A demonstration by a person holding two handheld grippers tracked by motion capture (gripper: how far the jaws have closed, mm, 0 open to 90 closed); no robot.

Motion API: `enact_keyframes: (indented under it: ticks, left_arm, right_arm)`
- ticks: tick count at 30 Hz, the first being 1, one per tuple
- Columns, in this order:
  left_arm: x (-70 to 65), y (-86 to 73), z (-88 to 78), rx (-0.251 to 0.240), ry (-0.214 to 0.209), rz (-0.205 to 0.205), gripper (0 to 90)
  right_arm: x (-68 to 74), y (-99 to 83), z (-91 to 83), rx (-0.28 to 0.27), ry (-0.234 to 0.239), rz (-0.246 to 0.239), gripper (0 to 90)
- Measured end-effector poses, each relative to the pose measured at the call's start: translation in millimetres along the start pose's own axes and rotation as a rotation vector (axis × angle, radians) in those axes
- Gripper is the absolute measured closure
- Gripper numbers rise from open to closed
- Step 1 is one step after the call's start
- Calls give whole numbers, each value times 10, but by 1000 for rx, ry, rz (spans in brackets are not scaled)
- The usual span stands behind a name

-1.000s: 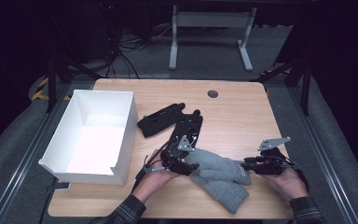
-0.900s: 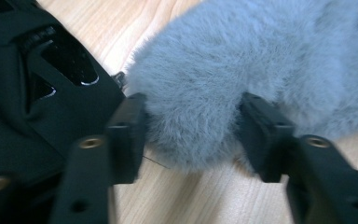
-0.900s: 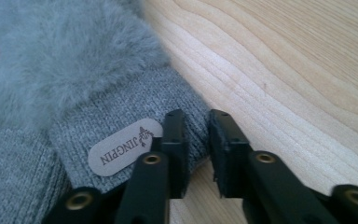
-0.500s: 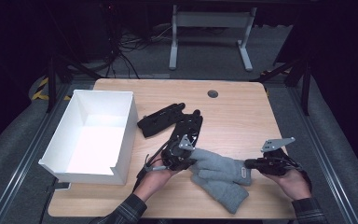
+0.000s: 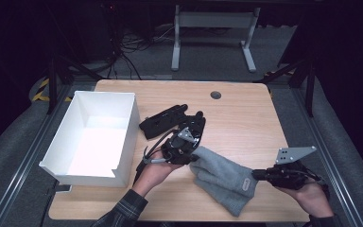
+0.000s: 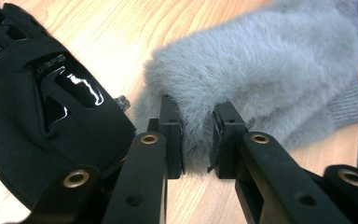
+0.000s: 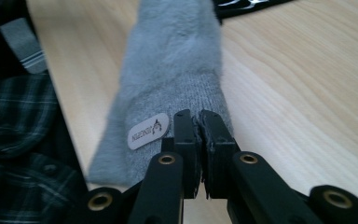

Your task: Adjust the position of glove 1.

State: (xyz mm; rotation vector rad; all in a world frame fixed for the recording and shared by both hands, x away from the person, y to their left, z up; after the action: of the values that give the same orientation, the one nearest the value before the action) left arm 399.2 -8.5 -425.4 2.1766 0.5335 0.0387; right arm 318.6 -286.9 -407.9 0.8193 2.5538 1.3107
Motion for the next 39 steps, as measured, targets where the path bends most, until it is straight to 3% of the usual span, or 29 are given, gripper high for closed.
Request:
enact_keyframes:
  ticks: [5, 10, 13, 17, 24, 28, 30, 33, 36, 39]
  left_arm:
    - [33, 27, 27, 34, -11, 4, 780]
    - [79, -29, 187, 72, 3, 16, 771]
    - [103, -93, 301, 91, 10, 21, 754]
    - [126, -101, 314, 67, 17, 21, 694]
    - [101, -54, 181, 17, 17, 23, 480]
    - [29, -17, 47, -14, 26, 39, 434]
    - [-21, -18, -25, -23, 27, 44, 464]
    - [-107, -65, -115, -28, 29, 51, 619]
    - [-188, -150, -161, -21, 25, 51, 721]
    - [-287, -276, -126, -4, -12, 46, 817]
  right_arm:
    - [283, 6, 35, 8, 60, -26, 867]
    - [372, -27, 163, 44, 88, -39, 867]
    - [334, -65, 211, 61, 70, -34, 863]
    - [273, -109, 215, 53, 56, -19, 815]
    - [194, -67, 136, -3, 0, -20, 648]
    - [118, -41, 73, -50, -56, -21, 646]
    - [57, -41, 36, -65, -81, -13, 749]
    - [-29, -76, 31, -56, -99, -6, 878]
    - [-91, -130, 87, -26, -115, -14, 895]
    - [-122, -184, 170, 8, -112, -20, 898]
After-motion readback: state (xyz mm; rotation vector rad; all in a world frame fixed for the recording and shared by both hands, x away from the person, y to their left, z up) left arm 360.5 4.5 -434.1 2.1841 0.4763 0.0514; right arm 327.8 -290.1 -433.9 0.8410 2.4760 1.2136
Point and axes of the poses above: each handheld gripper's, and its own axes: z roughly forward along the jaws, y roughly out of its top, x roughly to its left, the point moved 5 cm from there along z, roughly forward along the jaws, and after that the axes turned 8 degrees about -x, right-handed, at the moved point
